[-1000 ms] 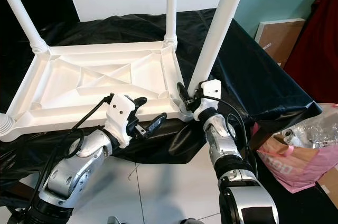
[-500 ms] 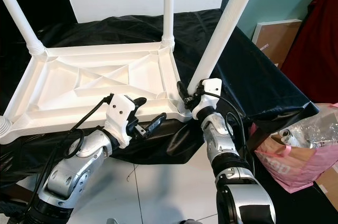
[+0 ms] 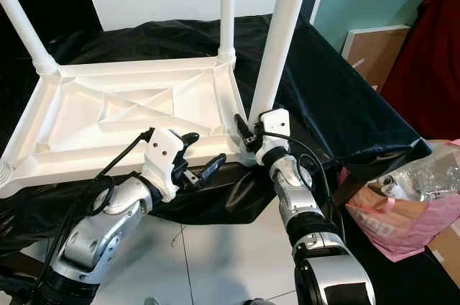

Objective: Building children table

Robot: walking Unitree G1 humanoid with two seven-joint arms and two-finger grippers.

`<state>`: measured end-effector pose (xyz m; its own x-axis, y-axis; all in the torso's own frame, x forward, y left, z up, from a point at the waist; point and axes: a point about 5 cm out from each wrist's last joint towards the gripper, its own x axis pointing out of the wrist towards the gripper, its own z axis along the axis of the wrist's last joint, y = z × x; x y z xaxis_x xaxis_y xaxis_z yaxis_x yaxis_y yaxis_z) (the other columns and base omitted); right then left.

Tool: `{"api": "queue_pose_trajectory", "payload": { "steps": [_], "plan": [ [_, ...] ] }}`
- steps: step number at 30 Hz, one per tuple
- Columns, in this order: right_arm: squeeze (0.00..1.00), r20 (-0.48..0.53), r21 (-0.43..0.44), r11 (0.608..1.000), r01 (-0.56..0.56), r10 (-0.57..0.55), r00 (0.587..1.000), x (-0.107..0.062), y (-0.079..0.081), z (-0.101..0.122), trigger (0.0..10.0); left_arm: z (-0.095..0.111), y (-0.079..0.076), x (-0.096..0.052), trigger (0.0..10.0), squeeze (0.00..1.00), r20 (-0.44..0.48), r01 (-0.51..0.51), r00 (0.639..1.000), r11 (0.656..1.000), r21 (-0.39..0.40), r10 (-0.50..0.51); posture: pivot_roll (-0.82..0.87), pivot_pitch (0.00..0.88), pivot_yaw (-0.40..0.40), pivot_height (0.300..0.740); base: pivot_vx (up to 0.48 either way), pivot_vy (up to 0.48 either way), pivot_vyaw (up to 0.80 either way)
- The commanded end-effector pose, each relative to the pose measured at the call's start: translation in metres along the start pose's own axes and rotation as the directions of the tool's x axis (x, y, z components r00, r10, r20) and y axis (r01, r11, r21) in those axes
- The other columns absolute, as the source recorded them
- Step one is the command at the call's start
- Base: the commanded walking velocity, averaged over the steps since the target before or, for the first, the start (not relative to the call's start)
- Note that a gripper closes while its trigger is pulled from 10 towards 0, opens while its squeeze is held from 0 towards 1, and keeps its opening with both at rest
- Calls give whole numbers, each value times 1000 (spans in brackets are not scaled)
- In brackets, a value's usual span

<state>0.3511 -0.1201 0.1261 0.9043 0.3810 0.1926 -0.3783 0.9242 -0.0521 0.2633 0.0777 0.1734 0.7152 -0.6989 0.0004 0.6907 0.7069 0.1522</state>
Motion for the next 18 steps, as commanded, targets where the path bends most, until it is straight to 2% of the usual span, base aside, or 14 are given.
{"api": "queue_pose_trajectory", "payload": {
  "steps": [1, 5, 8, 9, 11, 13, 18],
  "plan": [
    [0, -216, 27, 1000, 1, 4, 976, -25, 6, -44, 10000, -1, -4, -2, 10000, 0, -4, 30, 1000, 1000, -8, -30, 21, 107, -32, 740, 0, 0, 0],
    [0, -211, 9, 1000, -8, 10, 977, -27, 6, -44, 10000, 0, -3, -2, 10000, 0, -3, 28, 1000, 1000, -9, -28, 21, 107, -32, 740, 0, 0, 0],
    [0, -196, -78, 996, -40, 24, 980, -29, 10, -43, 10000, 0, -3, -2, 10000, 0, -2, 27, 1000, 1000, -7, -27, 22, 106, -34, 740, 0, 0, 0],
    [0, -193, -82, 996, -35, 19, 981, -29, 11, -43, 10000, 0, -3, -2, 10000, 0, -1, 26, 1000, 1000, -7, -26, 23, 104, -36, 740, 0, 0, 0],
    [0, -192, -79, 996, -30, 14, 981, -29, 12, -44, 10000, 0, -3, -1, 10000, 0, -1, 26, 1000, 1000, -6, -26, 23, 104, -36, 740, 0, 0, 0],
    [0, -196, -13, 1000, 21, -23, 980, -28, 13, -45, 10000, 1, -3, -1, 10000, 0, 2, 25, 1000, 1000, -7, -25, 24, 99, -39, 740, 0, 0, 0],
    [0, -195, 16, 997, 80, -75, 978, -29, 11, -46, 10000, 1, -3, -1, 10000, 0, 3, 26, 1000, 1000, -7, -26, 24, 96, -40, 740, 0, 0, 0]
  ]
}}
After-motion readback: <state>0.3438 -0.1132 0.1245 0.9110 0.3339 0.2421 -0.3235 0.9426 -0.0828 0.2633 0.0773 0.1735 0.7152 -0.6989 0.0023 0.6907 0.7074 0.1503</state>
